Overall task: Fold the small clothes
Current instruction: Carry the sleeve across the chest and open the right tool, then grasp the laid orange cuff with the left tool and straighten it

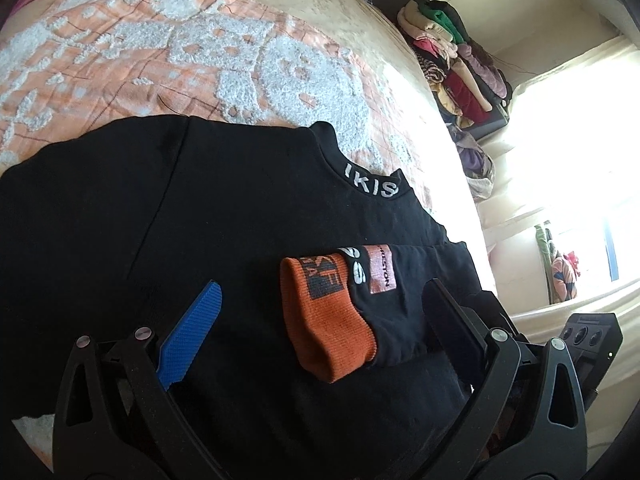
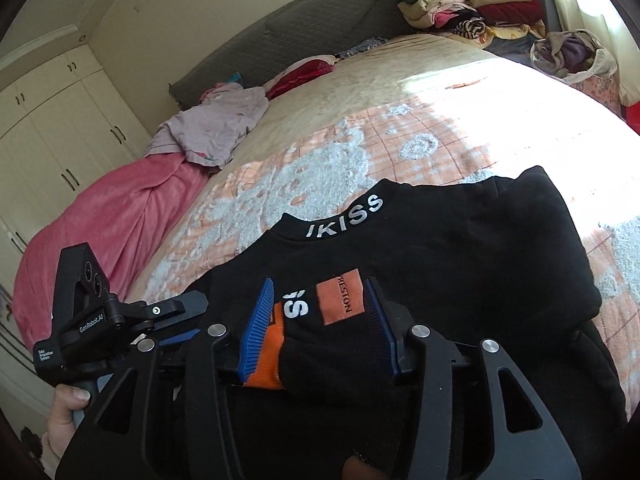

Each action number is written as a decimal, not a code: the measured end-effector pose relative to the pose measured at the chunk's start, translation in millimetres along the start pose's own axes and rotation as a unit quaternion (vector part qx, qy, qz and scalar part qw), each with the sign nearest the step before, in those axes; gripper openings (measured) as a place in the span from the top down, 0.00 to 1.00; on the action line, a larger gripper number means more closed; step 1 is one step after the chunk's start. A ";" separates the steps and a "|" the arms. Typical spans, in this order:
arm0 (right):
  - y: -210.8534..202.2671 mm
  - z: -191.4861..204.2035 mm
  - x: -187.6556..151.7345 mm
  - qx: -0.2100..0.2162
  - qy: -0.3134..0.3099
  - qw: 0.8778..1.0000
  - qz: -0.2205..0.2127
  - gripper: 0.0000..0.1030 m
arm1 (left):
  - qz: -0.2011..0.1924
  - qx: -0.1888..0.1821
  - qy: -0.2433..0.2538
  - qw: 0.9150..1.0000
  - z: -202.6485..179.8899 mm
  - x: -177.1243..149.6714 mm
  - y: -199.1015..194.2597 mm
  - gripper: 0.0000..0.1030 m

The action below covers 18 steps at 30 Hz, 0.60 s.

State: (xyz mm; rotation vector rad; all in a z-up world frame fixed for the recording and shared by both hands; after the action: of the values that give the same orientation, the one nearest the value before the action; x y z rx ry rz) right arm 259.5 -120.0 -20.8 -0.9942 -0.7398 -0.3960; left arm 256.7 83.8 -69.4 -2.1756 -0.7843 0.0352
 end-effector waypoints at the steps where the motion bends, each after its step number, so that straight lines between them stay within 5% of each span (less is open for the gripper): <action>1: -2.6 -3.5 -1.7 -0.002 0.003 1.000 0.002 0.52 | 0.003 -0.007 0.002 1.000 -1.4 -1.8 0.6 0.09; 5: -13.5 -16.8 -7.9 -0.014 0.012 1.000 -0.001 0.50 | 0.011 -0.022 0.011 1.000 -8.1 -8.5 4.9 0.10; 9: -28.0 -28.7 -11.0 -0.028 0.017 0.999 -0.011 0.50 | 0.025 -0.030 0.009 0.999 -10.8 -13.8 16.0 0.30; 16: -52.3 -49.9 -17.9 -0.047 0.037 0.998 -0.032 0.47 | 0.034 0.020 0.031 0.999 -12.2 -25.5 44.1 0.30; 18: -57.9 -55.8 -20.9 -0.054 0.045 0.997 -0.036 0.47 | 0.025 0.030 0.048 0.998 -17.8 -26.5 46.2 0.54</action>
State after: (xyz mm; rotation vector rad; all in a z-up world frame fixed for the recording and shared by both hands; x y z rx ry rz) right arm 230.6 -197.8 -19.2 -1.0455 -0.6798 -0.5442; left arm 264.4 34.8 -95.8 -2.1224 -0.6674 -0.0191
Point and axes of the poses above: each gripper's, at about its wrist camera, not at the fingertips, and y roughly the way its jaws point, z to its left, x to its top, the point moved 5 cm from there along y, roughly the way its jaws point, and after that the axes turned 10 degrees about -y, right-handed, at the moved point
